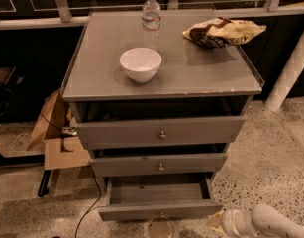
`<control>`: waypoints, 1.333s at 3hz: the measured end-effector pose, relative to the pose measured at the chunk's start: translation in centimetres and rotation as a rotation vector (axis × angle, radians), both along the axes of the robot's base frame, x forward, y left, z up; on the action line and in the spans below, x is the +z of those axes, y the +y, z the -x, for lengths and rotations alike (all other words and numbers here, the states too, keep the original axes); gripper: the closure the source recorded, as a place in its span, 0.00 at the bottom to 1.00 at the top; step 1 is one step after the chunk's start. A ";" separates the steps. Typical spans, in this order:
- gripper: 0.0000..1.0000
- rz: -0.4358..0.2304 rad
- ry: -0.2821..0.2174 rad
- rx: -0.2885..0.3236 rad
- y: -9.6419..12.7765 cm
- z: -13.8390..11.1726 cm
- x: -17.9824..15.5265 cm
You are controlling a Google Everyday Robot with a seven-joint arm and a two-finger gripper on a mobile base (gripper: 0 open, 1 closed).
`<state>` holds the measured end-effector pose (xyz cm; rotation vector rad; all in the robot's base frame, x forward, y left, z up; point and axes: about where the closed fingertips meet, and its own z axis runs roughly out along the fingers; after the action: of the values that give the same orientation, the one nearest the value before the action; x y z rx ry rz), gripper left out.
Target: Close bottom drawer
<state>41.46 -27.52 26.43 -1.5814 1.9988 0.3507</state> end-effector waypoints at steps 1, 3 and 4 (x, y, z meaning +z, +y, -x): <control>1.00 0.022 -0.052 0.014 0.0 -0.8 -1.0; 1.00 0.039 -0.124 0.050 1.2 -3.8 -5.0; 1.00 0.046 -0.125 0.058 1.4 -5.2 -7.1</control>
Offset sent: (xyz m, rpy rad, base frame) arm 0.0438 0.0089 -0.0494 -0.0499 -0.1746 0.0531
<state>46.69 -26.09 19.38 -1.6503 1.8817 0.2242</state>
